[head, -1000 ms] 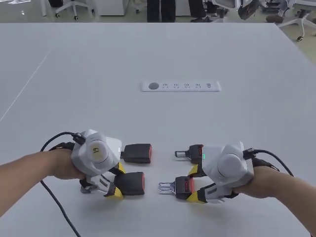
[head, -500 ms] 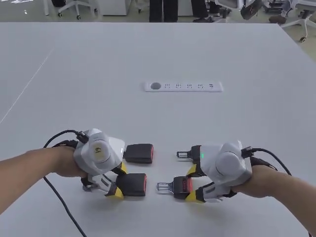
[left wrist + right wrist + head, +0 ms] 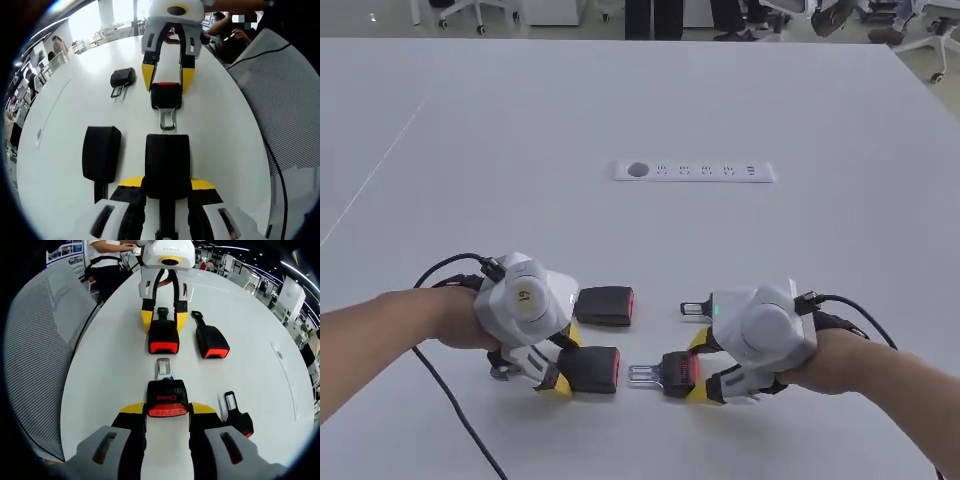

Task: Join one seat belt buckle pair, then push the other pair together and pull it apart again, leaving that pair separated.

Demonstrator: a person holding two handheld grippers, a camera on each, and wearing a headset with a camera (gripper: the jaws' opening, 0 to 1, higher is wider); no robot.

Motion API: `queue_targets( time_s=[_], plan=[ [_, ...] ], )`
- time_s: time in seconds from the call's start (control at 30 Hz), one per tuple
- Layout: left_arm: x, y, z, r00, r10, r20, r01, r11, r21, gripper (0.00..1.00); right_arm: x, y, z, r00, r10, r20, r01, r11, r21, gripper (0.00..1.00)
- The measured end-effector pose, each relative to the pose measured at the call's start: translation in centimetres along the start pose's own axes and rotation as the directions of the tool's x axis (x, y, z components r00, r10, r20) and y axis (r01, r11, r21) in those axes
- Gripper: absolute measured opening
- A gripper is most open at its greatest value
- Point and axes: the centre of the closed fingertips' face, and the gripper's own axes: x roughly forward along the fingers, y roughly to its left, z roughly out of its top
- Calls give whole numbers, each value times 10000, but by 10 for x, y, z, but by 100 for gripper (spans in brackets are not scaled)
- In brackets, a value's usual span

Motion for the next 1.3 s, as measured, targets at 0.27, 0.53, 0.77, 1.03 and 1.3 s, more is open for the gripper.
queue_targets(
  time_s=[0.27,0.53,0.77,1.03,1.3],
  plan=[
    [0,0,0,10000,-12,-17,12,10000,-8,32,2,-1,5,9999,-6,-109,3,9998,-206,30],
    [0,0,0,10000,-6,-32,6,10000,-39,32,6,-2,9,9999,-5,-129,1,9996,-296,30],
    [0,0,0,10000,-7,-28,7,10000,-70,32,7,-1,13,9999,-5,-143,1,9995,-324,30],
    [0,0,0,10000,-22,-37,22,10000,-91,32,10,0,16,9999,29,-114,-32,9996,-291,30],
    [0,0,0,9999,82,133,-77,9994,-344,32,14,0,22,10000,-62,38,63,9998,-200,30]
  ],
)
